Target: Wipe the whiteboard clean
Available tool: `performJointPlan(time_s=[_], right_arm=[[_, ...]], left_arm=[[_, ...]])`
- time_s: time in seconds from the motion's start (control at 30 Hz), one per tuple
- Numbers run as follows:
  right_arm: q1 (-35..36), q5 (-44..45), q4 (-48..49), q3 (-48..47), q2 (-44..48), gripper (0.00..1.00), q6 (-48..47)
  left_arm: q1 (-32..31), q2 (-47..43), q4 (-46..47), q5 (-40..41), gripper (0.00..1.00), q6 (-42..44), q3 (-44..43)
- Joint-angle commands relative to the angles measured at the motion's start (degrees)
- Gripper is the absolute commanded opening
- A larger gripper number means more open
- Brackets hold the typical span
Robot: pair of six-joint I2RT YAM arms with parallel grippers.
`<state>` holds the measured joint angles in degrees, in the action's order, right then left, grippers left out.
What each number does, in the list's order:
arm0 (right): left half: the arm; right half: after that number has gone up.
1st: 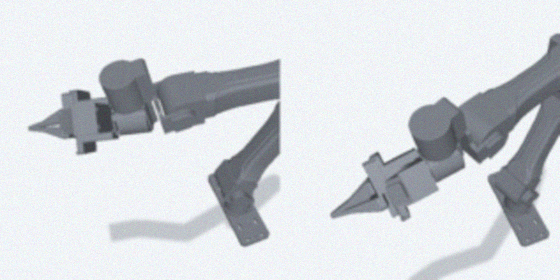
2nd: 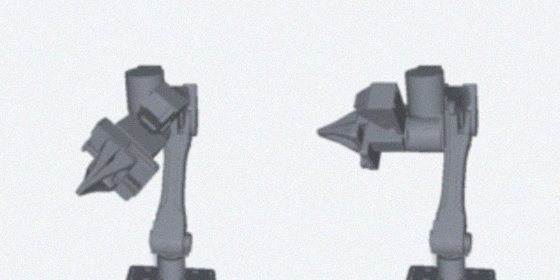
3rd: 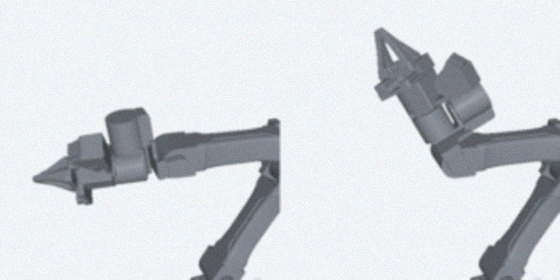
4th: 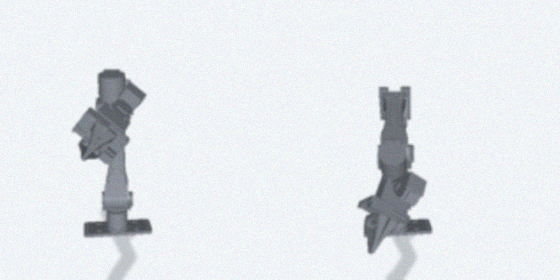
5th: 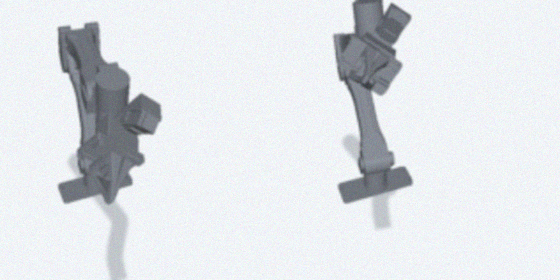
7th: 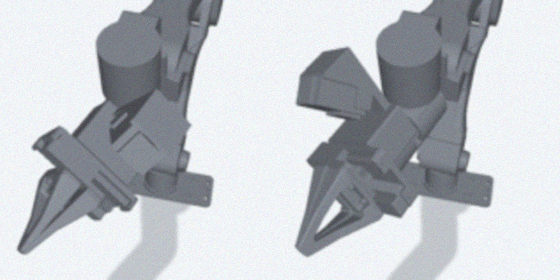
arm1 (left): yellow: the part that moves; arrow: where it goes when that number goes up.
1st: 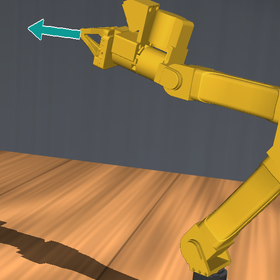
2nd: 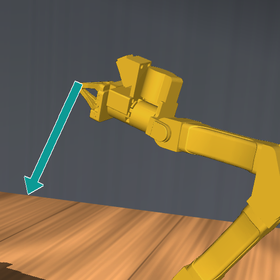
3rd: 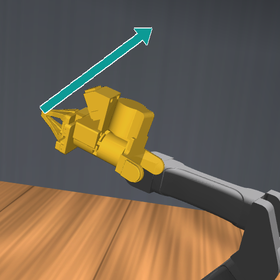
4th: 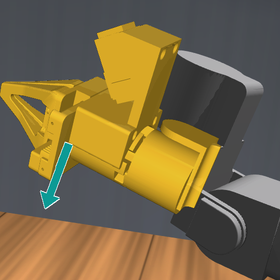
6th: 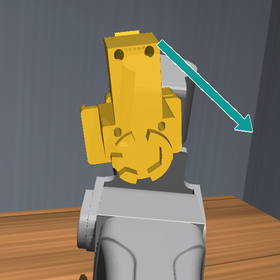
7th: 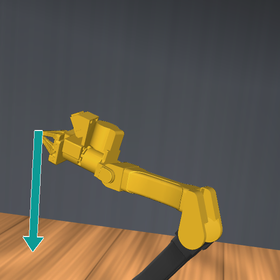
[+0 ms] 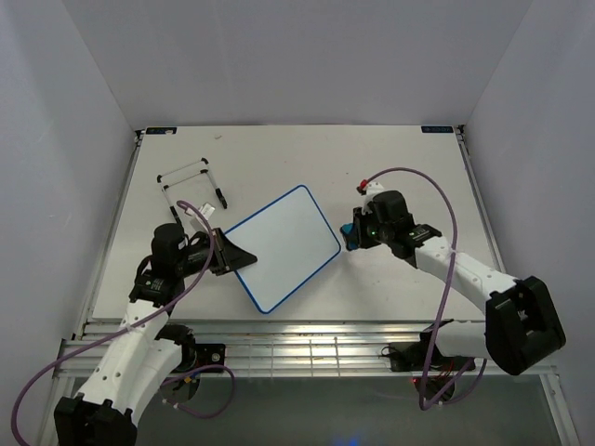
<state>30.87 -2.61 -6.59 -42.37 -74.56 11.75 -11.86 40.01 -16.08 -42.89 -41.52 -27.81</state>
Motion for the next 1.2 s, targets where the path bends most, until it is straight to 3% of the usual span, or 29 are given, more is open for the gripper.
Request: performJointPlan(time_s=[0.0, 0.37, 0.47, 0.5, 0.67, 0.77, 0.9, 1.0, 1.17], right_arm=[[-5.11, -0.11, -6.32, -1.67, 3.02, 0.08, -2.87], [-8.46, 7.09, -9.49, 3.0, -2.51, 0.09, -3.4], [-8.46, 8.06, -10.63, 2.12, -4.36, 0.8, -3.4], [-8.46, 7.97, -10.81, 2.2, -3.58, 0.94, -3.22], [-8.55, 7.09, -10.02, 3.17, 2.75, 0.9, -2.61], [-8.55, 5.34, -10.37, 3.26, 6.44, 0.9, -2.17], [-8.46, 0.88, -9.85, 4.92, 15.29, 0.9, -1.82], [-8.46, -1.16, -7.74, 6.51, 20.14, 0.9, -1.73], [-8.55, -4.15, -7.12, 7.21, 20.86, 0.9, -1.82]], left_arm=[[-0.18, -0.72, 6.22, 0.35, 0.0, 2.4, -3.39], [-0.01, 12.1, 7.81, 7.29, 0.0, 14.52, -17.35], [0.69, 16.76, 11.4, 7.39, 0.0, 18.22, -21.05], [2.0, 17.9, 12.37, 6.43, 0.0, 18.4, -21.84], [8.24, 26.07, 21.59, -0.94, 0.0, 19.37, -27.02], [15.18, 30.73, 24.95, -7.02, 0.0, 16.38, -30.01], [21.59, 33.64, 25.92, -13.42, 0.0, 24.87, -32.91], [23.8, 34.17, 28.8, -15.81, 0.0, 29.73, -33.1], [26.97, 39.17, 33.91, -19.94, 0.0, 25.52, -34.15]])
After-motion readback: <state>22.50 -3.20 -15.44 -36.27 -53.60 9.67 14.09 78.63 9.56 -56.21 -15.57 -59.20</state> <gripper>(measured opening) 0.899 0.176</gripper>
